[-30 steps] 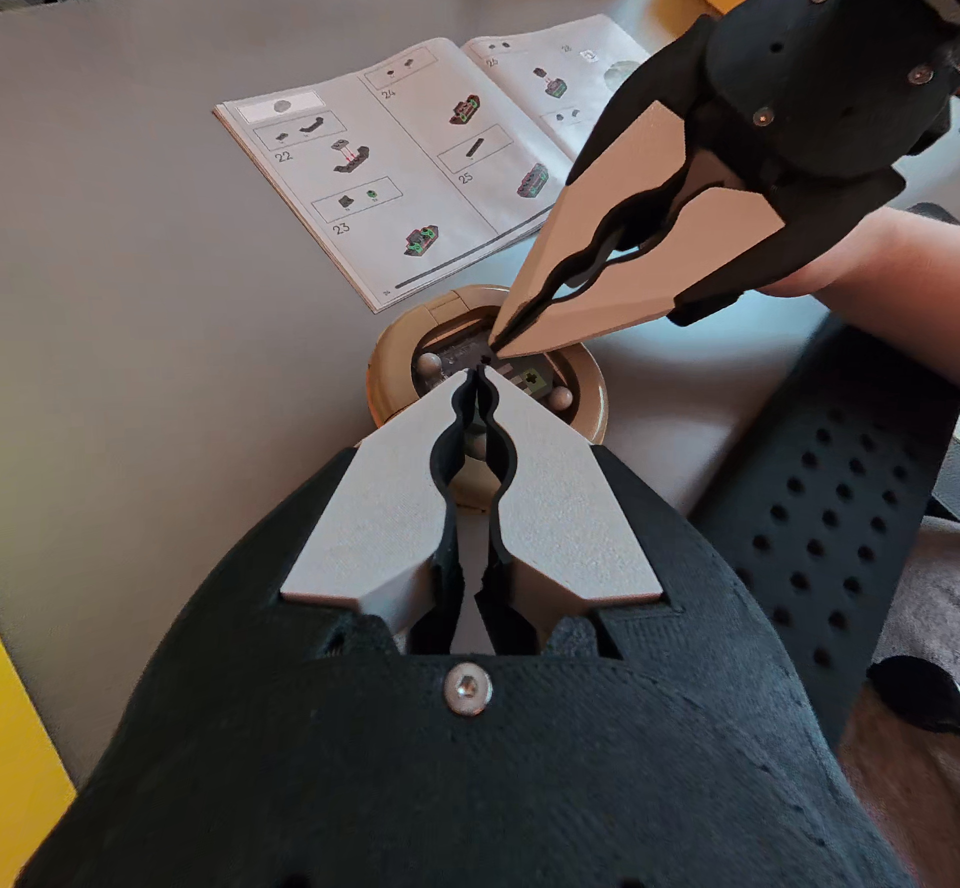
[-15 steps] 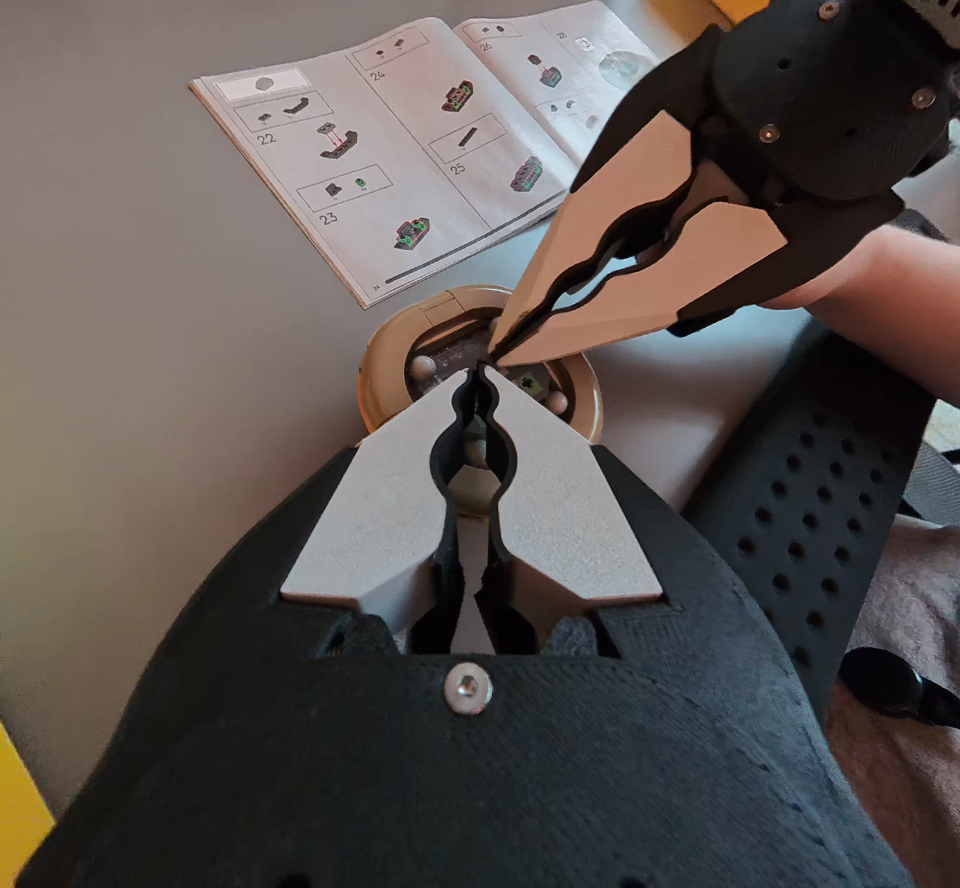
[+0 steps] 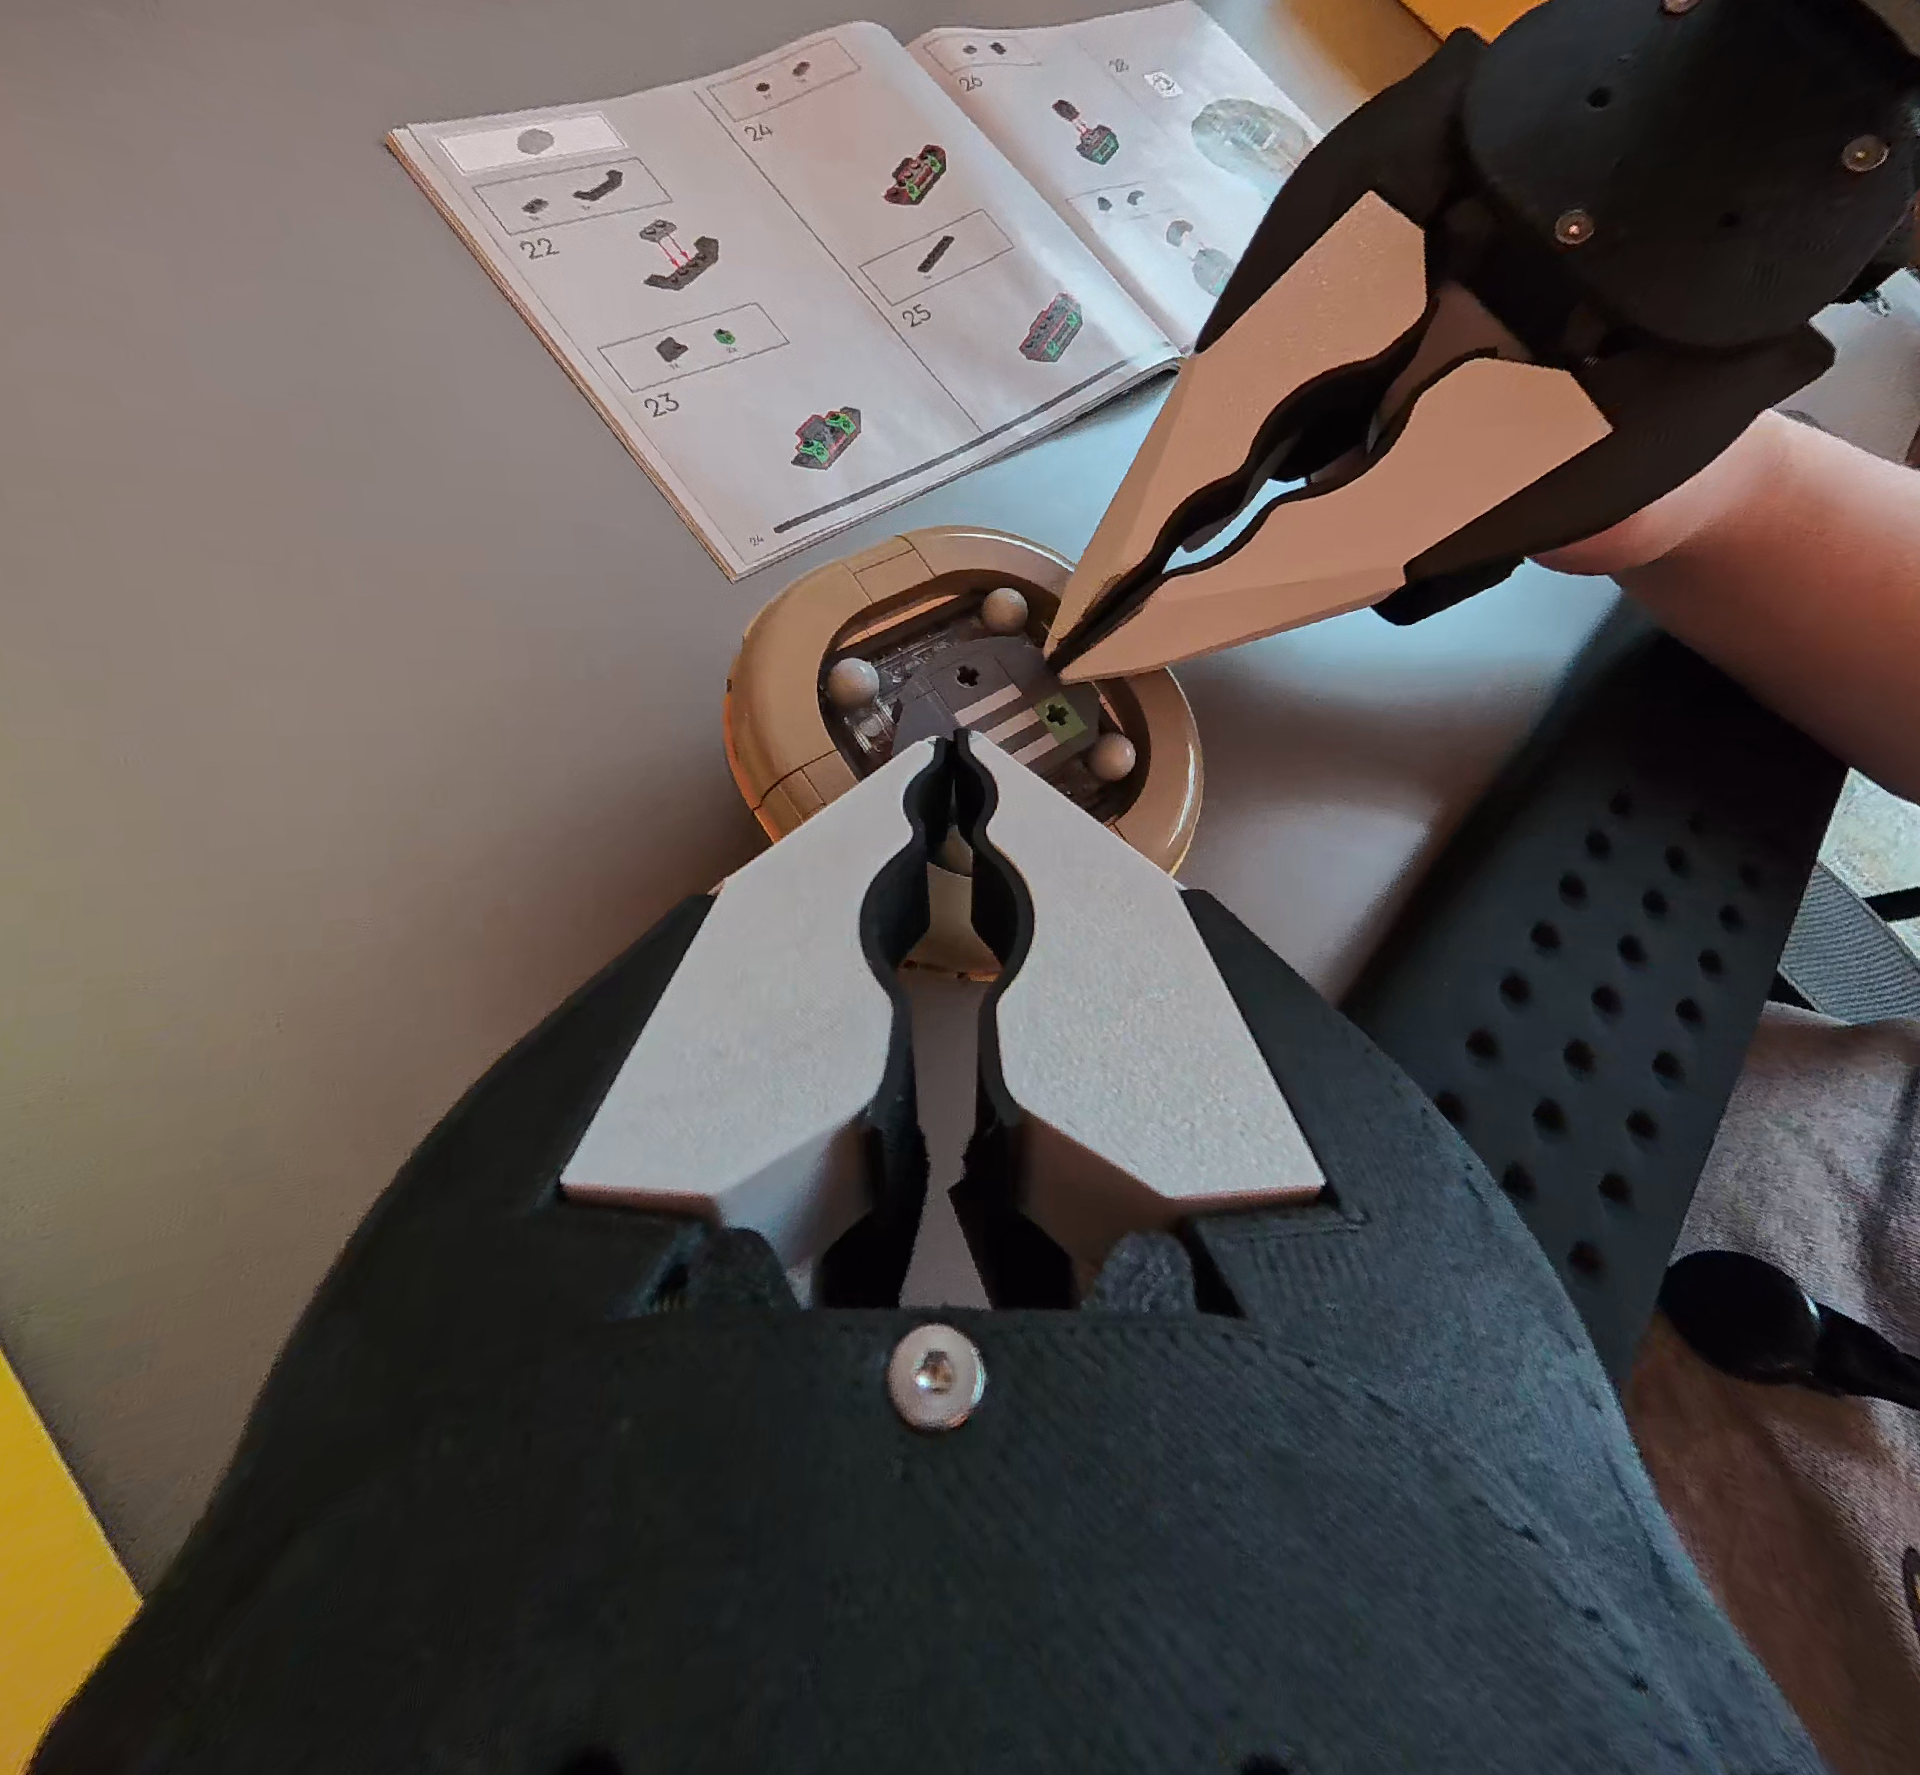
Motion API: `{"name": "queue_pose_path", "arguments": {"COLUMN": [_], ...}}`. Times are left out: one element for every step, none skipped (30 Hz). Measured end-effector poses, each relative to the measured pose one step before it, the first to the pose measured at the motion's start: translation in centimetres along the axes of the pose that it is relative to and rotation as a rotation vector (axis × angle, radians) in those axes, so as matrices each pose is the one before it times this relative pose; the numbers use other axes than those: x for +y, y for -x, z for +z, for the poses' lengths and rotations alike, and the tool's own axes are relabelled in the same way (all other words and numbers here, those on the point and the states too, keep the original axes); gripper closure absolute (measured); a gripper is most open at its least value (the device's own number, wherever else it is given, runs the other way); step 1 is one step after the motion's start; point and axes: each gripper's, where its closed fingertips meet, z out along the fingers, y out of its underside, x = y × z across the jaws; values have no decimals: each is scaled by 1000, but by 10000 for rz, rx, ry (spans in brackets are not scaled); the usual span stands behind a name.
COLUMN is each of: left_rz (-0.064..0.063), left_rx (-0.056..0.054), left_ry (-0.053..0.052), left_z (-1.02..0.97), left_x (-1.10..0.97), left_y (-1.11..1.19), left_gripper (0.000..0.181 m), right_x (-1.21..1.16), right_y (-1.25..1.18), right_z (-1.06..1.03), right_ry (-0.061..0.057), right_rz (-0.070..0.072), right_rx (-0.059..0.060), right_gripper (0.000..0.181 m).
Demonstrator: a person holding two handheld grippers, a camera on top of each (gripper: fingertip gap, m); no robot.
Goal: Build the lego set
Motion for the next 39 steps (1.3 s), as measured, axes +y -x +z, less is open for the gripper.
{"name": "queue_pose_path", "arguments": {"left_rz": [-14,-1,19,21,14,12,-3,-10,-2,-2,-18,-29,-20,-4,11,12,-9,-26,-15,10,23,25,22,5,3,12,-1,-22,-29,-36,-40,-35,-23,-10,-6,-7,-9,-6,-1], "left_rx": [26,24,20,20,21,18,17,13,8,11,22,29,26,15,12,13,5,1,-5,-27,-52,-51,-21,7,18,21,11,13,25,38,45,30,7,-1,-1,-1,-1,2,7], "left_ry": [-17,-10,-7,-4,1,5,7,8,4,-3,-5,-3,4,13,19,28,24,15,19,14,5,7,7,9,12,9,3,-8,-24,-36,-34,-28,-15,1,11,16,16,8,1], "left_z": [-8,9,-9,6,-4,-2,2,0,2,-8,1,-3,-11,-10,-12,-6,-18,-11,-12,-7,-15,-15,2,-2,14,8,15,5,16,17,27,12,-3,-1,-9,-6,-1,2,-8], "left_x": [0,1,-4,-1,-1,-1,9,-2,0,-4,-8,6,11,4,16,18,-5,-24,-5,0,-8,7,6,7,0,8,3,-9,-7,3,-4,3,-2,2,2,7,0,0,4], "left_y": [-1,-8,-1,2,-6,3,-1,3,-5,3,1,-8,-14,-19,-18,-48,-13,1,13,56,82,78,39,1,-22,-33,-13,-3,-21,-32,-44,-30,-18,-6,1,-7,0,8,-4], "left_gripper": [181,181,181,181,181,181,181,181,181,181,181,181,181,181,181,181,181,181,181,181,181,181,181,181,181,181,181,181,181,181,181,181,181,181,181,181,181,181,181], "right_x": [-2,1,32,16,2,-4,-1,-5,17,-22,1,6,3,1,-3,-3,-2,-4,-6,-3,-2,-2,-1,10,6,11,-5,-4,-4,10,4,5,-8,5,-4,-10,-10,-15,-14], "right_y": [50,42,-15,18,6,-7,-9,36,108,169,-6,-25,-33,5,4,4,2,1,8,4,-2,6,9,-2,41,-16,-5,-13,-12,2,-9,-16,3,-3,-2,3,-5,-2,-6], "right_z": [-20,-18,-14,-18,-6,14,4,-2,-36,-10,11,-5,1,-13,0,-6,-6,-5,-4,0,1,-4,4,1,-12,3,4,-2,4,-4,-3,2,-3,9,-1,2,4,4,4], "right_ry": [-14,-11,0,-7,-12,-17,-22,-19,-5,-29,-25,-17,-18,-6,-4,-7,-6,-7,-10,-5,-2,-4,-11,-11,-11,-8,-24,-25,-20,-11,-6,-4,-9,-12,-15,-18,-27,-23,-21], "right_rz": [-10,-26,-30,-8,32,46,23,-10,-29,-24,38,37,22,0,-16,-11,-5,-3,-9,-16,10,16,-9,-7,-10,10,20,42,48,43,33,21,5,3,6,20,25,12,17], "right_rx": [-23,-3,28,-7,-20,-16,-7,-20,-68,-115,-9,-11,2,-5,3,4,2,4,3,11,7,-4,-13,-12,-45,-15,-12,-10,-14,-19,-15,0,-1,1,-5,-9,-3,-3,-4], "right_gripper": [181,181,181,181,181,181,181,181,181,181,181,181,181,181,181,181,181,181,181,181,181,181,181,181,181,181,181,181,181,181,181,181,181,181,181,181,181,181,181]}}
